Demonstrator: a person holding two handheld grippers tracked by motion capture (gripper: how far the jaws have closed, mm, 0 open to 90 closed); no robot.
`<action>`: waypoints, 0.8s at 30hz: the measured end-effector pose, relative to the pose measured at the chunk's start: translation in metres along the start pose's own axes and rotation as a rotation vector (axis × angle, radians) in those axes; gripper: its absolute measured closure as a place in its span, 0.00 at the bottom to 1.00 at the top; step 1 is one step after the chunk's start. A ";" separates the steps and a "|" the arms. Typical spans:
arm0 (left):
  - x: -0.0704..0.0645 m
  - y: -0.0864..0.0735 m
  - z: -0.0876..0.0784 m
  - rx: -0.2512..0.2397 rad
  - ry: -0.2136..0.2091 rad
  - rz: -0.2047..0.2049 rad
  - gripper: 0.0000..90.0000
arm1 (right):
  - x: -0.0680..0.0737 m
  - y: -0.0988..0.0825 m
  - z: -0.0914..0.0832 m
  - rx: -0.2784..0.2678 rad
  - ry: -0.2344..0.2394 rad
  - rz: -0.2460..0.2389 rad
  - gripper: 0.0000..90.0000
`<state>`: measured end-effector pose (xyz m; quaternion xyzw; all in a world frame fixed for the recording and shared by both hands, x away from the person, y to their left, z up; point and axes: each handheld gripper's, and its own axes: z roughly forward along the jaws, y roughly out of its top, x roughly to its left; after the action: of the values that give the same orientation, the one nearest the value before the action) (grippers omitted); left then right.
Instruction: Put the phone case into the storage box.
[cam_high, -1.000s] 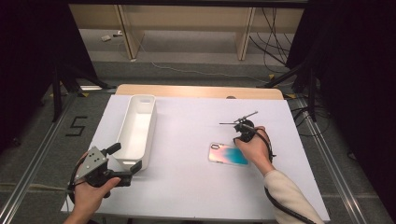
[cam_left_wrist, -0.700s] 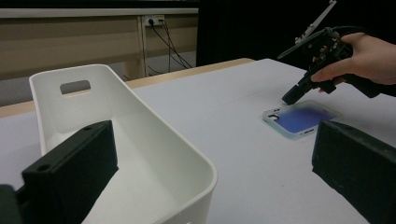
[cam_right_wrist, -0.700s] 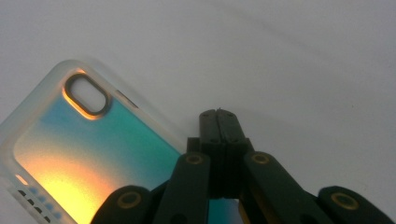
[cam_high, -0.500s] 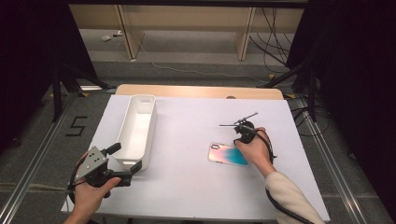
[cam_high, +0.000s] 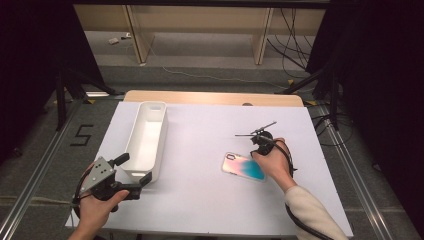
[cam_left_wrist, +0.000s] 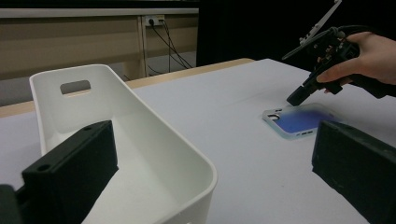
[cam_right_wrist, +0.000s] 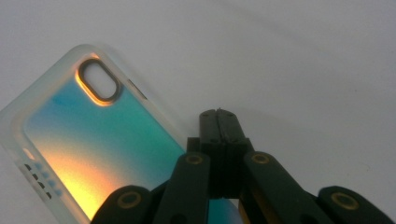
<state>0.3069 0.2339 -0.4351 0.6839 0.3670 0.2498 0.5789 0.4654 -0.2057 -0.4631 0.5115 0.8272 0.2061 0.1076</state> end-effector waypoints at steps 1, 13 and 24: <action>0.000 0.000 0.000 0.000 0.000 0.000 0.00 | 0.000 0.000 -0.001 0.002 0.002 -0.009 1.00; 0.000 0.000 0.000 -0.001 0.001 0.000 0.00 | 0.004 -0.005 -0.005 0.033 -0.001 0.008 1.00; 0.000 0.000 0.000 -0.007 -0.001 -0.003 0.00 | 0.005 -0.010 -0.007 0.038 0.006 -0.017 1.00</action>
<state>0.3072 0.2338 -0.4354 0.6814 0.3670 0.2499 0.5819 0.4525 -0.2069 -0.4609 0.5058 0.8356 0.1909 0.0970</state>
